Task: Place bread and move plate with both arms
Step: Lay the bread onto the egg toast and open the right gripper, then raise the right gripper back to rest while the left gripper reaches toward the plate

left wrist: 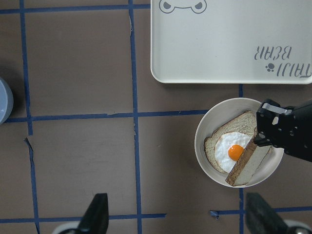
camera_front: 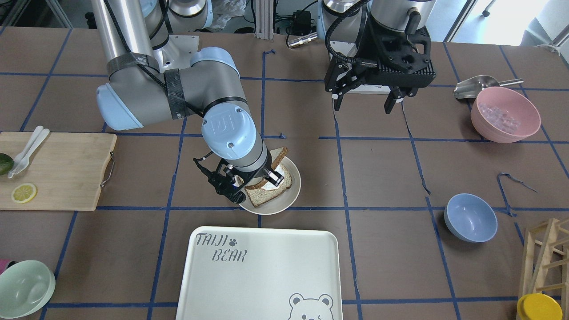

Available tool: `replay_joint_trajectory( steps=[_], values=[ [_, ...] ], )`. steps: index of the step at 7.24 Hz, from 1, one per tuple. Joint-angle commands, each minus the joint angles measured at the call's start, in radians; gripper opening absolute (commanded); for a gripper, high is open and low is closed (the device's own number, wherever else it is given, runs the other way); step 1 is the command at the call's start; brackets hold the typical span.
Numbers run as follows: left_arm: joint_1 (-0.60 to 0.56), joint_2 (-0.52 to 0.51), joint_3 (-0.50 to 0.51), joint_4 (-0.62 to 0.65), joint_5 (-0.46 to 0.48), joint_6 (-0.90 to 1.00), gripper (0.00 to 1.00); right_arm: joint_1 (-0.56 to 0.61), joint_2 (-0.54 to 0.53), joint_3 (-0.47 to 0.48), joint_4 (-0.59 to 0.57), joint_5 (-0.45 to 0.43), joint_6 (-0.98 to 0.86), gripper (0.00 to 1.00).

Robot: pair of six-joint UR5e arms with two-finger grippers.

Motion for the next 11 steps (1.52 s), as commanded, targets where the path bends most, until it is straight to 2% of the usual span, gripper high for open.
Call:
replay_joint_trajectory(
  steps=[1, 3, 4, 6, 7, 8, 9, 10, 11],
  values=[
    [0.0, 0.001, 0.0, -0.001, 0.0, 0.0, 1.0, 0.001, 0.013, 0.002, -0.067, -0.006, -0.014, 0.48],
    [-0.001, 0.001, -0.003, 0.001, 0.0, 0.0, 1.0, -0.001, 0.01, -0.004, -0.078, -0.012, -0.012, 0.69],
    [0.0, 0.001, -0.003, 0.001, 0.0, 0.0, 1.0, -0.002, 0.002, -0.007, -0.113, -0.021, -0.018, 0.69],
    [-0.001, -0.002, -0.008, 0.007, -0.004, 0.008, 1.0, -0.03, -0.06, -0.006, -0.094, -0.174, -0.259, 0.7],
    [-0.001, -0.002, -0.003, 0.004, -0.003, 0.009, 1.0, -0.057, -0.123, 0.001, -0.036, -0.187, -0.361, 0.7],
    [-0.007, -0.001, -0.006, -0.022, -0.001, 0.011, 1.0, -0.12, -0.172, 0.001, 0.075, -0.19, -0.515, 1.0],
    [0.0, -0.025, 0.008, -0.048, -0.003, 0.012, 1.0, -0.178, -0.238, 0.001, 0.172, -0.188, -0.67, 1.0],
    [0.0, -0.028, 0.011, -0.045, 0.0, 0.006, 1.0, -0.224, -0.27, 0.001, 0.2, -0.194, -0.815, 1.0],
    [0.0, -0.037, 0.012, -0.045, -0.003, 0.006, 1.0, -0.245, -0.309, 0.001, 0.26, -0.283, -0.845, 1.0]
  ],
)
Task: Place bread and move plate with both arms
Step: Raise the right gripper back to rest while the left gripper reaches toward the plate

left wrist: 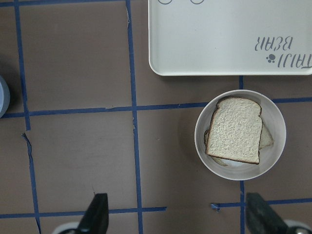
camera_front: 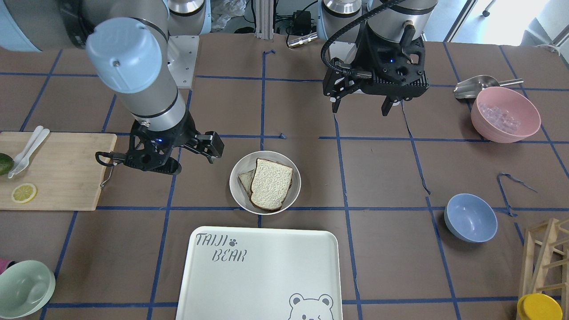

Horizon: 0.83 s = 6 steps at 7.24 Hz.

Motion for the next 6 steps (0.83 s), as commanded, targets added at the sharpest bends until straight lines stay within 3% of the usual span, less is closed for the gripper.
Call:
replay_joint_trajectory(
  steps=[1, 2, 4, 5, 6],
  values=[
    [-0.001, -0.017, -0.019, -0.011, 0.0, -0.003, 1.0, -0.048, -0.083, -0.012, 0.068, -0.231, -0.09, 1.0],
    [-0.001, -0.034, -0.085, 0.012, -0.003, -0.006, 1.0, -0.047, -0.085, -0.012, 0.059, -0.233, -0.081, 1.0],
    [0.001, -0.054, -0.358, 0.377, -0.049, -0.005, 1.0, -0.053, -0.093, -0.008, 0.066, -0.23, -0.105, 1.0],
    [0.004, -0.077, -0.462, 0.505, -0.055, -0.012, 1.0, -0.053, -0.103, -0.001, 0.068, -0.16, -0.158, 1.0],
    [0.005, -0.118, -0.487, 0.53, -0.078, -0.011, 1.0, -0.053, -0.108, 0.002, 0.063, -0.129, -0.171, 1.0]
  ],
)
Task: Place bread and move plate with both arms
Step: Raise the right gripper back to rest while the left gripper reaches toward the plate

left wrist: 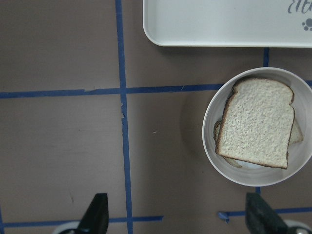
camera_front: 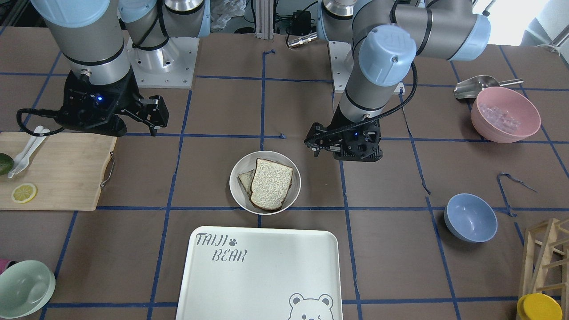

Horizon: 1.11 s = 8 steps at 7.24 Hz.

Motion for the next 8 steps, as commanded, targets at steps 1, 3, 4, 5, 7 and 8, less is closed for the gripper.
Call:
replay_joint_trajectory(
  steps=[1, 3, 4, 5, 7, 8],
  values=[
    [0.002, -0.085, -0.08, 0.098, -0.104, -0.004, 1.0, -0.004, -0.015, 0.007, 0.001, 0.046, -0.031, 1.0],
    [0.002, -0.162, -0.077, 0.182, -0.146, -0.007, 1.0, -0.01, -0.029, 0.007, 0.001, 0.046, -0.019, 1.0],
    [0.002, -0.191, -0.073, 0.191, -0.146, -0.006, 0.94, -0.028, -0.035, 0.007, 0.005, 0.046, -0.019, 1.0],
    [0.002, -0.216, -0.072, 0.193, -0.146, -0.006, 0.94, -0.03, -0.044, 0.007, 0.011, 0.046, -0.026, 1.0],
    [0.002, -0.247, -0.07, 0.204, -0.146, -0.006, 0.87, -0.032, -0.051, 0.007, 0.013, 0.048, -0.028, 1.0],
    [0.002, -0.257, -0.07, 0.213, -0.148, -0.007, 0.76, -0.032, -0.057, 0.008, 0.056, 0.057, -0.028, 1.0]
  ],
)
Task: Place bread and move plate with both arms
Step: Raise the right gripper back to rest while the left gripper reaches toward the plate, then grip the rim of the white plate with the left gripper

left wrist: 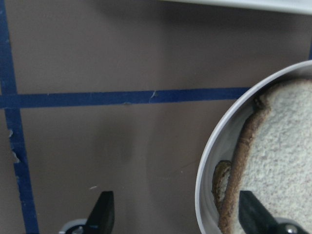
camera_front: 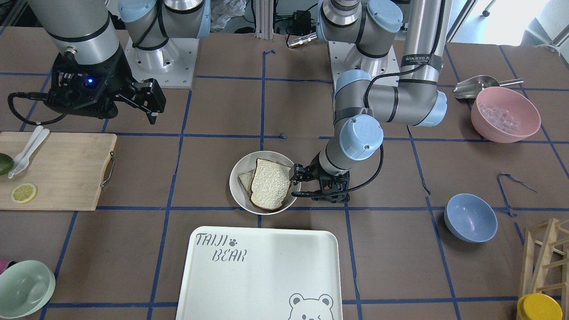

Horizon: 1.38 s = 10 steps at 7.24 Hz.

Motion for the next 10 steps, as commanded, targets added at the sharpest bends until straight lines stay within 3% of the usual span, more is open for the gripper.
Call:
replay_joint_trajectory(
  steps=[1, 3, 5, 6, 9, 10],
  values=[
    [0.0, -0.023, -0.001, 0.018, -0.003, 0.0, 0.67, -0.001, -0.014, 0.003, 0.056, 0.021, 0.001, 1.0],
    [-0.003, -0.025, -0.003, 0.021, -0.003, 0.005, 0.42, 0.001, -0.031, 0.021, 0.045, 0.022, 0.007, 1.0],
    [-0.012, -0.023, -0.003, 0.026, -0.008, 0.002, 0.09, 0.005, -0.031, 0.042, 0.012, 0.022, 0.004, 1.0],
    [-0.012, -0.016, -0.003, 0.026, -0.009, 0.003, 0.0, 0.002, -0.031, 0.067, -0.06, 0.021, 0.01, 1.0],
    [0.0, 0.007, 0.002, 0.026, -0.06, 0.01, 0.0, 0.002, -0.054, 0.087, -0.065, 0.021, 0.011, 1.0],
    [0.015, 0.015, 0.003, 0.026, -0.119, -0.004, 0.0, 0.001, -0.055, 0.087, -0.065, 0.021, 0.007, 1.0]
  ],
)
